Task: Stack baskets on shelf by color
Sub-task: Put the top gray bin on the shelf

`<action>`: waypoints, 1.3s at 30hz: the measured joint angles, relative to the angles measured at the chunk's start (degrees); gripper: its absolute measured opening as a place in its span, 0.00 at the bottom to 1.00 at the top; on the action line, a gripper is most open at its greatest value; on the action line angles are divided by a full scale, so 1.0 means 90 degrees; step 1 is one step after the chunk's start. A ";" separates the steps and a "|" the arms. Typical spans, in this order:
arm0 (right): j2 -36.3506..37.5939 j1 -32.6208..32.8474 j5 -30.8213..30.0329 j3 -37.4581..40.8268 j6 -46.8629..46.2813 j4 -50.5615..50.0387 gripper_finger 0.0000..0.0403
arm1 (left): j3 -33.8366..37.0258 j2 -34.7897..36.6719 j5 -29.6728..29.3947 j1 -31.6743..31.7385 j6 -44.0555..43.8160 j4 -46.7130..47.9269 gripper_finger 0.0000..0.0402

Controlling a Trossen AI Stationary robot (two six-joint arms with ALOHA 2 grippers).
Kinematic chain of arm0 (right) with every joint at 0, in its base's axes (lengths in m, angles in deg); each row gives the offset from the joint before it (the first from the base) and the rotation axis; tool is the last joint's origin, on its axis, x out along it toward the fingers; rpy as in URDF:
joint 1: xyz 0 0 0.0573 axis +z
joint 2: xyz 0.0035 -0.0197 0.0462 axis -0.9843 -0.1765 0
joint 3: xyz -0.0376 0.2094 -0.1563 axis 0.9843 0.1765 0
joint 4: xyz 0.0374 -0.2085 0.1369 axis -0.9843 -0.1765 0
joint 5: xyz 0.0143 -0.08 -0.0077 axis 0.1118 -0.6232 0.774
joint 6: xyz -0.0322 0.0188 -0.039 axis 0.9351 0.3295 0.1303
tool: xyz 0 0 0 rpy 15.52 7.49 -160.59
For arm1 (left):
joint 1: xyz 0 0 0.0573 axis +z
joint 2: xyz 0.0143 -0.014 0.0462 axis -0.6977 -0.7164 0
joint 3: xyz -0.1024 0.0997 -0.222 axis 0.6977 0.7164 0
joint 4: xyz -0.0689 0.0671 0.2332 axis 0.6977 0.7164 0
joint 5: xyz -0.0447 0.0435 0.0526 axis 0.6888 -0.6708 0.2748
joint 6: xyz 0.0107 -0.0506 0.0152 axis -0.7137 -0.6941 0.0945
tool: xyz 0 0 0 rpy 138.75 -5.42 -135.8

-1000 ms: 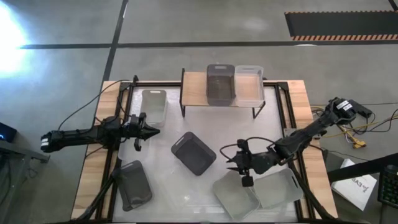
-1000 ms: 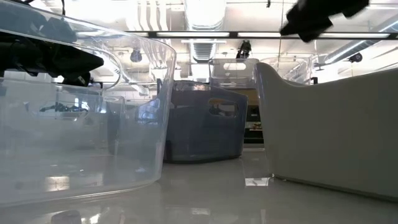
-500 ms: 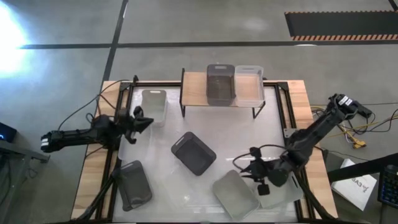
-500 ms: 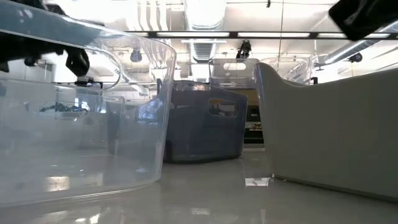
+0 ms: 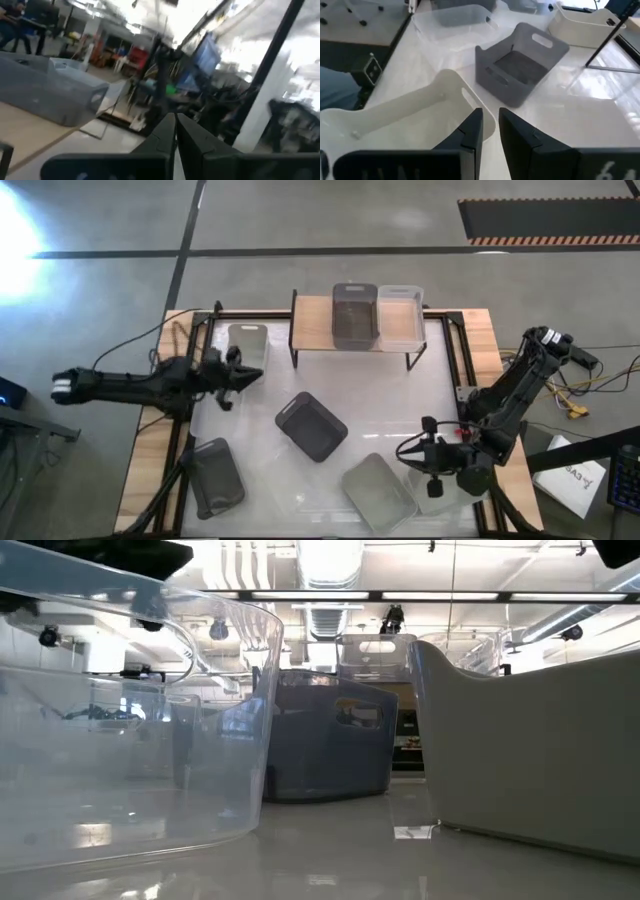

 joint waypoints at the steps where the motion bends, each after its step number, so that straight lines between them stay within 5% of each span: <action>1: -0.0047 0.0000 -0.0003 0.0000 0.0000 -0.0003 0.13 | -0.0226 -0.0296 -0.0004 -0.0012 0.0208 0.0180 0.00; 4: -0.0191 0.0000 0.0003 0.0000 -0.0001 -0.0047 0.13 | -0.1065 -0.1192 -0.0006 -0.0095 0.0903 0.0938 0.00; 12: -0.0345 0.0021 0.0104 0.0007 -0.1028 -0.1067 0.13 | -0.4005 -0.3392 -0.0752 -0.0129 0.1008 0.5921 0.00; 17: -0.0337 0.0141 0.0105 0.0007 -0.1300 -0.1278 0.13 | -0.5179 -0.4653 -0.1017 -0.0438 0.1498 0.7407 0.00; 22: -0.0337 0.0322 0.0105 0.0007 -0.1491 -0.1280 0.13 | -0.6085 -0.5543 -0.1999 -0.0536 0.0308 0.9769 0.00; 30: -0.0340 0.0572 0.0053 0.0009 -0.1479 -0.1281 0.13 | -0.5807 -0.5300 -0.2123 -0.0326 -0.1109 1.1081 0.05; 39: -0.0342 0.0573 0.0039 0.0151 -0.1457 -0.1288 0.13 | -0.4268 -0.3595 -0.2588 0.1503 -0.1857 0.9653 0.40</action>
